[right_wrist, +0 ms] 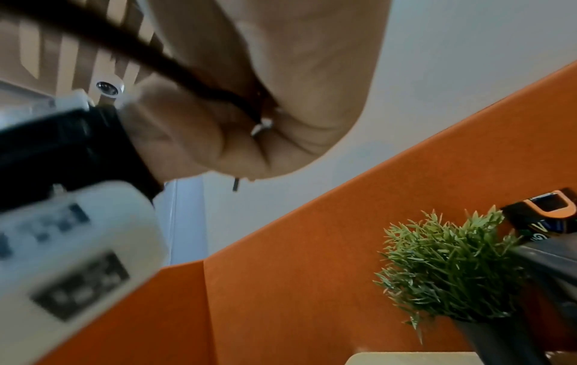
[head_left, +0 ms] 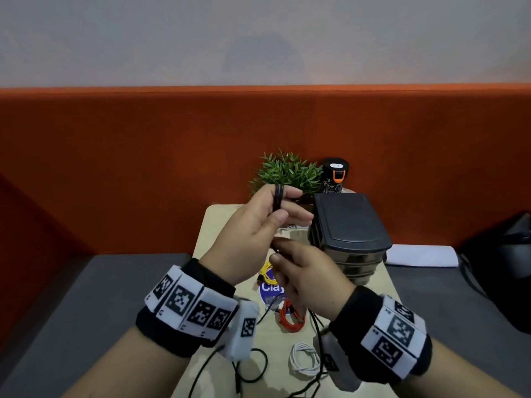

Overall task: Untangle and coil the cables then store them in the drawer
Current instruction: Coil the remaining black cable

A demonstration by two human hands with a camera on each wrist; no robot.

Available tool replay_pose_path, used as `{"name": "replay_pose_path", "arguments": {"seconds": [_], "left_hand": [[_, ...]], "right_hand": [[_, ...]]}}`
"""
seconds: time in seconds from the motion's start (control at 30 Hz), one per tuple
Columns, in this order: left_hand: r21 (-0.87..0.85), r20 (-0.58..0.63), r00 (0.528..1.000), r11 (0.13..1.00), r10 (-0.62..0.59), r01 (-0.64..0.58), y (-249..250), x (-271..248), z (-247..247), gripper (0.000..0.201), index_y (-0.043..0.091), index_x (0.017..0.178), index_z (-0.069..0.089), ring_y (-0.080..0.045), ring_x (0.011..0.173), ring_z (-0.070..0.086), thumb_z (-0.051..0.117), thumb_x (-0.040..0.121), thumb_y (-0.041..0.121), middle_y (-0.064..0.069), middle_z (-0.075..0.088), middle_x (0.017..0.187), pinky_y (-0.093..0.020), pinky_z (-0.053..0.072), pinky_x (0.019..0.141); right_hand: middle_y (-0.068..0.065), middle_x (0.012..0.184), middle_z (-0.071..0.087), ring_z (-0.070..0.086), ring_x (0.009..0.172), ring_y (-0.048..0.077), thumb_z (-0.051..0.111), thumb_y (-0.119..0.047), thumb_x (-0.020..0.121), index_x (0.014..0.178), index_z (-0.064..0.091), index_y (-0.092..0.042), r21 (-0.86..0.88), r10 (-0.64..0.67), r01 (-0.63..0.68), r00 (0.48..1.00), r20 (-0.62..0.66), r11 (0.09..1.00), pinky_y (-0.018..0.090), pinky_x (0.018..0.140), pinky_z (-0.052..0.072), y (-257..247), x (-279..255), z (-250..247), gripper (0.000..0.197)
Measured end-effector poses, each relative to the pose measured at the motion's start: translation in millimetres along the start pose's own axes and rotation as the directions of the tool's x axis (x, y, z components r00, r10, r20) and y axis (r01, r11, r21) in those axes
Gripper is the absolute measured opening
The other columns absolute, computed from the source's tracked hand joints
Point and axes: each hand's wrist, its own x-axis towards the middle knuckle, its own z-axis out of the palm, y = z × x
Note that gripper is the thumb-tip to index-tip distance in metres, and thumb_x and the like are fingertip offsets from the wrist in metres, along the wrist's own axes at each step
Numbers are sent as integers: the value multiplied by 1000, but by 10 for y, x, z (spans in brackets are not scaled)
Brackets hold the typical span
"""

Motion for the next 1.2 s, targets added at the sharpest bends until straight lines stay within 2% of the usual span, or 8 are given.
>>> {"name": "replay_pose_path", "arguments": {"seconds": [0.2, 0.37, 0.5, 0.67, 0.87, 1.0, 1.1, 1.2], "left_hand": [[521, 73, 993, 852, -97, 44, -159, -29, -107, 21, 27, 116, 51, -5, 74, 57, 39, 100, 18, 11, 62, 78, -30, 45, 69], [-13, 154, 979, 990, -137, 140, -119, -150, -39, 40, 7, 99, 58, -9, 52, 37, 33, 95, 38, 6, 44, 58, -18, 30, 51], [-354, 302, 951, 919, -63, 173, 22, -142, 73, 22, 4, 95, 52, -7, 47, 29, 36, 94, 20, 8, 38, 53, -18, 26, 47], [-613, 79, 996, 790, 29, 26, 117, -107, 84, 26, 2, 108, 51, -13, 47, 42, 39, 92, 19, -1, 53, 60, -22, 36, 50], [-126, -145, 984, 984, 106, -125, 65, -95, -70, 25, 12, 121, 46, -16, 95, 69, 34, 99, 13, -1, 72, 99, -20, 49, 84], [386, -31, 999, 923, 4, 8, -63, -123, -114, 22, 24, 121, 49, 2, 81, 62, 39, 101, 20, 10, 67, 83, -17, 44, 72], [282, 26, 997, 957, -71, 61, -82, -187, -83, 23, 32, 98, 58, -7, 51, 49, 36, 101, 26, 8, 54, 58, -20, 38, 53], [-80, 124, 988, 992, -88, 98, -26, -238, -39, 36, 11, 87, 60, -10, 45, 34, 35, 96, 35, 8, 41, 48, -19, 29, 47]], "right_hand": [[-14, 44, 50, 43, 38, -1, 64, -22, 89, 75, 62, -12, -202, -132, 118, 989, -61, 972, 8, 42, 30, -226, -122, -274, 17], [-15, 40, 45, 38, 35, 1, 61, -21, 84, 71, 59, -9, -110, -306, 290, 935, -177, 951, 7, 39, 28, -435, -163, -479, 18], [-13, 49, 54, 45, 40, -1, 61, -16, 80, 75, 58, -10, 41, -381, 411, 874, -301, 911, 6, 43, 32, -415, -48, -464, 9], [2, 54, 48, 35, 35, 8, 50, -16, 96, 96, 68, -34, 208, -153, 212, 951, -268, 955, 19, 34, 26, -200, 56, -203, 25], [-2, 49, 43, 33, 33, 14, 45, -17, 100, 106, 60, -41, 63, -15, 10, 997, 77, 998, 21, 35, 31, 5, -150, 53, 29], [-14, 59, 57, 49, 54, 1, 60, -21, 92, 85, 69, -26, -230, -212, 206, 977, -1, 951, 19, 55, 41, -149, -219, -71, 12], [-5, 66, 66, 58, 61, 10, 66, -27, 86, 71, 67, -28, -259, -365, 324, 922, -129, 910, 25, 58, 46, -275, -208, -263, 16], [3, 66, 65, 59, 60, 20, 67, -27, 84, 73, 65, -20, -253, -469, 417, 859, -205, 873, 32, 57, 47, -407, -190, -381, 13]]}}
